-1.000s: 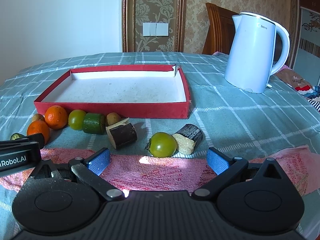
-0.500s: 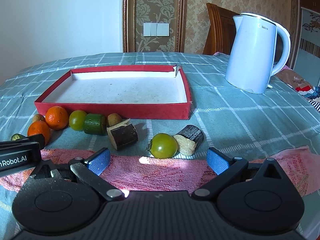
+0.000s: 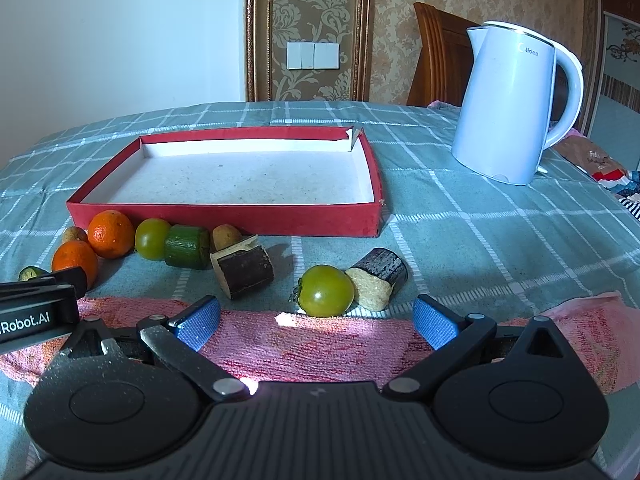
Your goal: Organize fruits
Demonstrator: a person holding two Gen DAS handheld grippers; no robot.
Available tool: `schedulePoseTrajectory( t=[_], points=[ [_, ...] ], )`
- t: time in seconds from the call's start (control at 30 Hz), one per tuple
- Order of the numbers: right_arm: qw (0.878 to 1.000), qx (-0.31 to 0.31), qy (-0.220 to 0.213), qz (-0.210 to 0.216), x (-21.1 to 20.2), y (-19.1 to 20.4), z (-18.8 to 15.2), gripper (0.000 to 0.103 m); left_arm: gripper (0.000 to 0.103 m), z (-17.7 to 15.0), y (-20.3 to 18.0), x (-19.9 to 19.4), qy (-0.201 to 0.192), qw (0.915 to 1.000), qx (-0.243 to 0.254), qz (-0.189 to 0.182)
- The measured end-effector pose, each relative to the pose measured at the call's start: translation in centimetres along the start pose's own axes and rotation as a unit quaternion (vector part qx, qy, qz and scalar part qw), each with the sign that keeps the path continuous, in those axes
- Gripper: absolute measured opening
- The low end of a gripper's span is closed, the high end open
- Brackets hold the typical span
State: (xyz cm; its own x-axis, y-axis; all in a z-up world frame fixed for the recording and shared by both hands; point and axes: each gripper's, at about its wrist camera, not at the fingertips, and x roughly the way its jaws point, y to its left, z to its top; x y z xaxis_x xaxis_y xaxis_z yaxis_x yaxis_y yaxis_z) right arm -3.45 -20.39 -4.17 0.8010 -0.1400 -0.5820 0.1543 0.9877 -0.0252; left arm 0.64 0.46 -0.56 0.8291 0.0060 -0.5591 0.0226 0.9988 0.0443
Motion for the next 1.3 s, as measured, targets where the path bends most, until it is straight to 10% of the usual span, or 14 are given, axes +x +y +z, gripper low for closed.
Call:
schedulePoseTrajectory(
  t=[0.53,0.7,0.97,1.3],
  points=[
    [0.998,0.024,-0.024,0.049,0.0,-6.7,-0.5,0.102,0.103,-0.8,1.9,1.3,0.003,1.0,0.005,0.0],
    [0.998,0.024,-0.02,0.046,1.3,-6.9,0.1,0.069,0.103,-1.3,2.6,0.9,-0.02,0.9997,0.008,-0.009],
    [0.998,0.01,-0.01,0.066,1.9,-7.7,0.5,0.043,0.103,-1.7,2.9,1.5,-0.023,0.9994,-0.001,-0.025],
    [0.994,-0.026,-0.016,0.104,3.3,-7.9,2.1,0.041,0.103,-2.3,2.9,2.4,-0.009,0.9995,-0.004,-0.031]
  ],
)
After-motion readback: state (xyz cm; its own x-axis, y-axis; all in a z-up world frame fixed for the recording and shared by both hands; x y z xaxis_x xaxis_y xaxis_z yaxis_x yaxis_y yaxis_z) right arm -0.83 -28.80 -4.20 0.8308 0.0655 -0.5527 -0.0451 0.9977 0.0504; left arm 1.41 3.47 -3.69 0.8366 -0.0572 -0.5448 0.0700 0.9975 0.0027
